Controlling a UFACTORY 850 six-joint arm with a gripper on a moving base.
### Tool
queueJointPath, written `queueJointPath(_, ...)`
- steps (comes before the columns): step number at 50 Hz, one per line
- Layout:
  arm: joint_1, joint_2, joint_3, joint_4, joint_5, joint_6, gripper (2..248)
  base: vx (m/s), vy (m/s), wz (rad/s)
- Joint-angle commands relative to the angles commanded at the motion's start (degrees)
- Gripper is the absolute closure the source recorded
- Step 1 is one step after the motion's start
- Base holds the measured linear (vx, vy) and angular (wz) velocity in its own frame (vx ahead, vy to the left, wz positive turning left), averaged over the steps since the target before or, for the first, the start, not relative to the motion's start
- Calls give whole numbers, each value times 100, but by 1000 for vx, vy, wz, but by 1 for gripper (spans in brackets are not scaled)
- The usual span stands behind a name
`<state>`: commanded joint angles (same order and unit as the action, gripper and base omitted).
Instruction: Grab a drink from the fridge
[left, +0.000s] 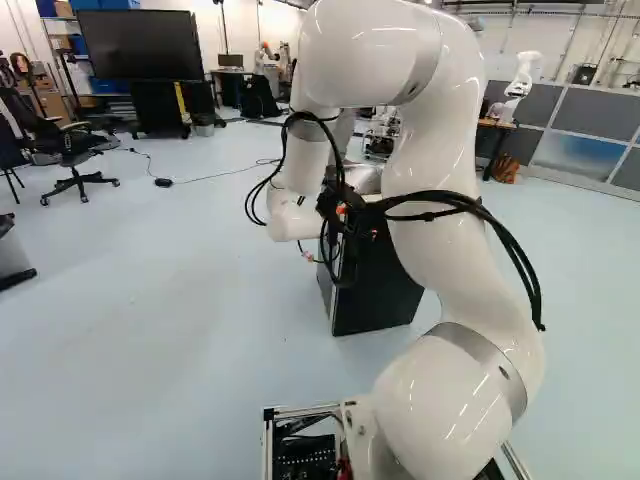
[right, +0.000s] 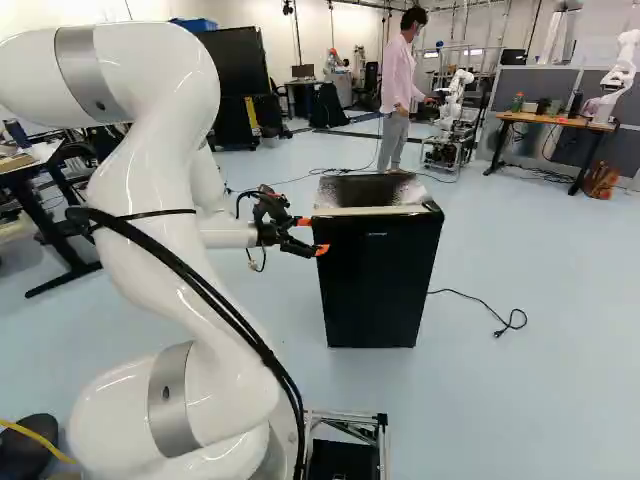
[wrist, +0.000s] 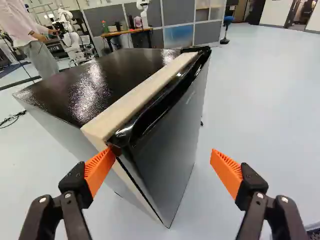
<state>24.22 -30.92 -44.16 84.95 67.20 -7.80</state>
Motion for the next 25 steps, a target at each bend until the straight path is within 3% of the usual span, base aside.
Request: queueJointPath(25,-122,207,358,0,0,0,3,0,1,-1)
